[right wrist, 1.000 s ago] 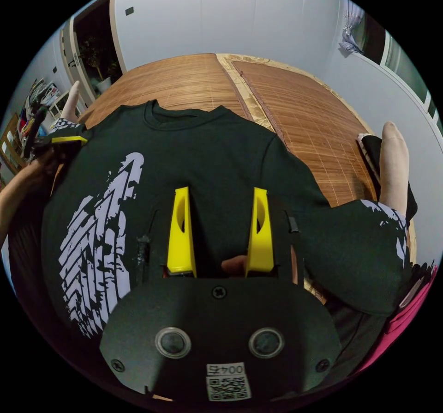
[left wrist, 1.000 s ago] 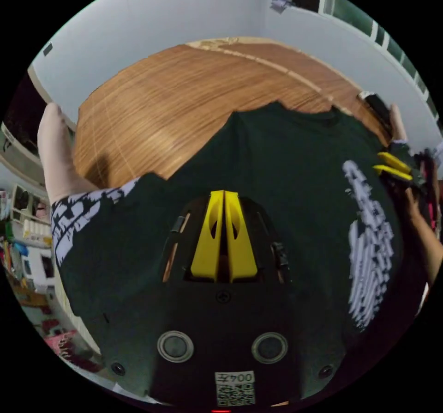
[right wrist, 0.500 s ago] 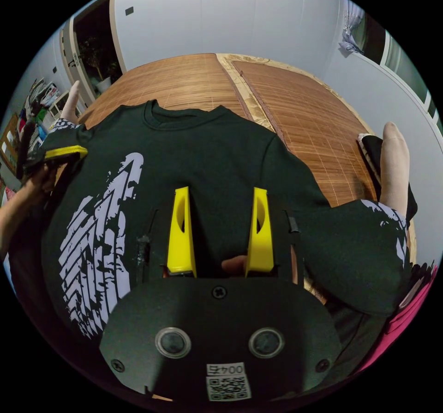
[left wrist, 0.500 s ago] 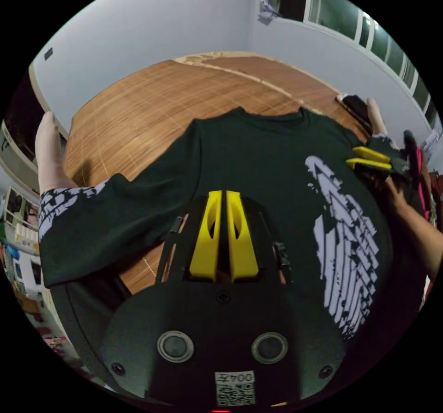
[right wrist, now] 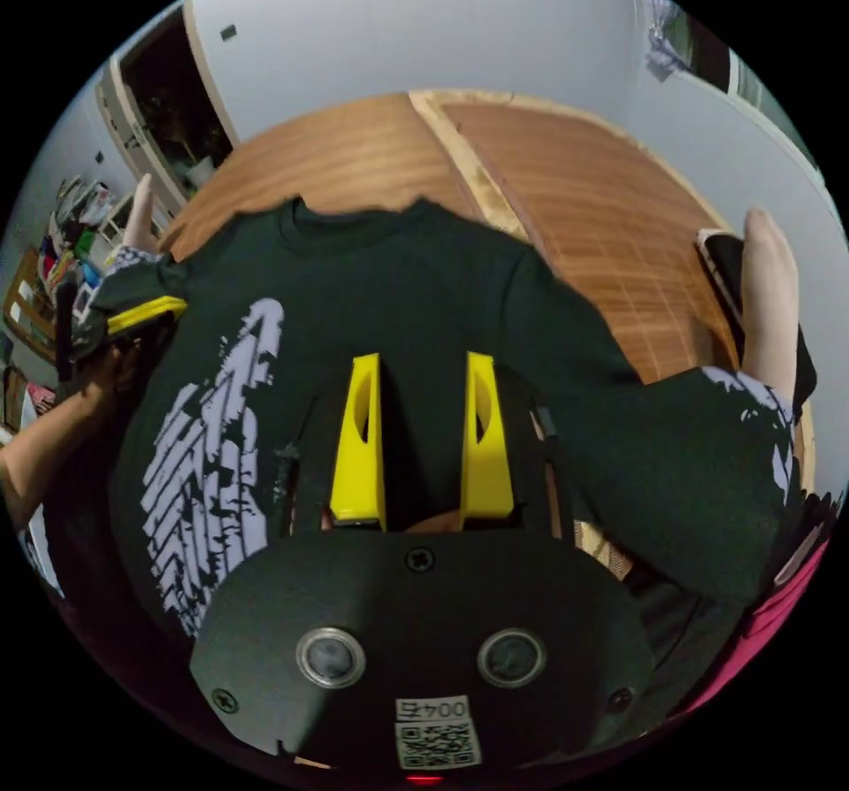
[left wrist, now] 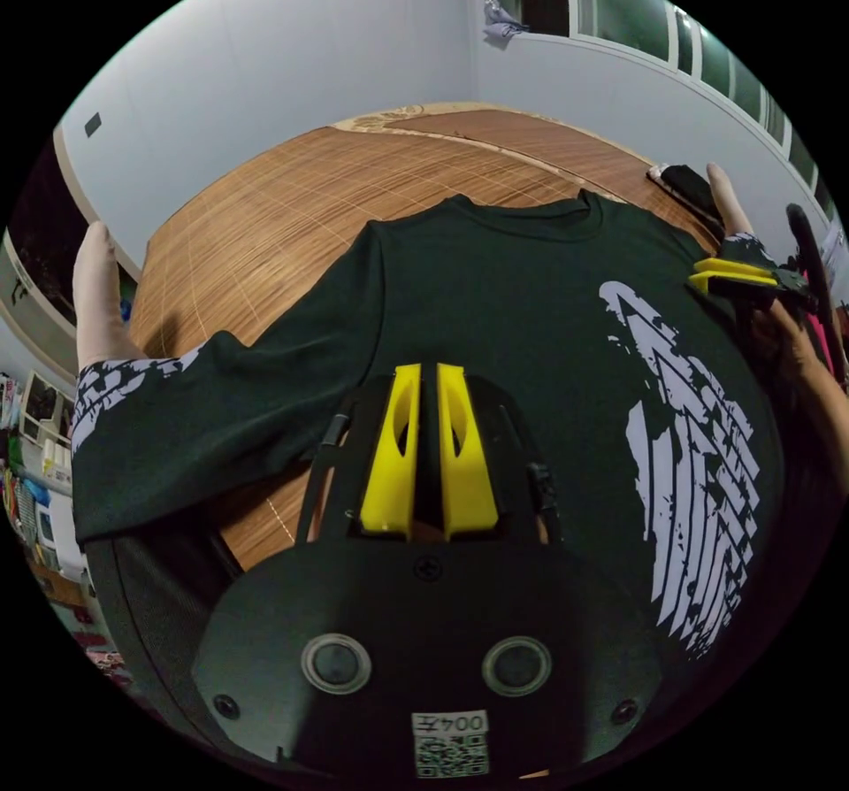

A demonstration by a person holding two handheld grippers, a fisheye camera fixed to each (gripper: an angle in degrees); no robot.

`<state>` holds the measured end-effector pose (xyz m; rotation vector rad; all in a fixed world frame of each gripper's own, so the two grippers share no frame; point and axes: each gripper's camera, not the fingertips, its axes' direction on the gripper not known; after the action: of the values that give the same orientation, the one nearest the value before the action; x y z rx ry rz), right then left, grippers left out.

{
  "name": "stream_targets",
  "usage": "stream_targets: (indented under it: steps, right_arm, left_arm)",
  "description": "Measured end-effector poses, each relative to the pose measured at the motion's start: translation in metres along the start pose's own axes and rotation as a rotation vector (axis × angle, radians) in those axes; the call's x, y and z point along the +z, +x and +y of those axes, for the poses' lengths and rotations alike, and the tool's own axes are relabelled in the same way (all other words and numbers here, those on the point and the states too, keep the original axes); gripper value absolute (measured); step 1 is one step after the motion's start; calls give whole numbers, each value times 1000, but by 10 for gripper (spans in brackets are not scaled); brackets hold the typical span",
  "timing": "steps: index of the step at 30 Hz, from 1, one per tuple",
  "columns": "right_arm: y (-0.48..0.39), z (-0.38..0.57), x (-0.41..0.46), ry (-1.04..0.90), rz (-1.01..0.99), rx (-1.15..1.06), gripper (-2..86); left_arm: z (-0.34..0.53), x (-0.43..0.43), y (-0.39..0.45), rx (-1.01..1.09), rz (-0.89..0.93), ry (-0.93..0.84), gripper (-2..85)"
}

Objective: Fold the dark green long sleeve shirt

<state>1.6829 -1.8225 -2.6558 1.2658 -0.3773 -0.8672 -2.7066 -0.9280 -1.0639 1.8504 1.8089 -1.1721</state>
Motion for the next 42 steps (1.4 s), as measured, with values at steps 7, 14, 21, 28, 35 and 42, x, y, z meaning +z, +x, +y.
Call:
stream_targets:
  steps: [7, 14, 21, 28, 35, 42]
  right_arm:
    - [-7, 0, -36, 48, 151, -10, 119]
    - [39, 20, -85, 137, -22, 127, 109]
    - [10, -14, -78, 126, -64, -4, 115]
    - [-5, -22, -76, 36, 53, -75, 113]
    - [-17, -11, -128, -10, 25, -112, 135]
    - [-15, -2, -150, -71, 5, -75, 130]
  left_arm:
    - [9, -2, -9, -25, 51, 1, 29]
    - [16, -4, -10, -27, 56, 2, 30]
    - [25, -6, -9, -28, 56, 2, 29]
    - [33, -7, -9, -33, 64, 2, 29]
    - [40, -8, -10, -37, 73, 3, 29]
    - [47, -10, -12, -49, 86, 1, 30]
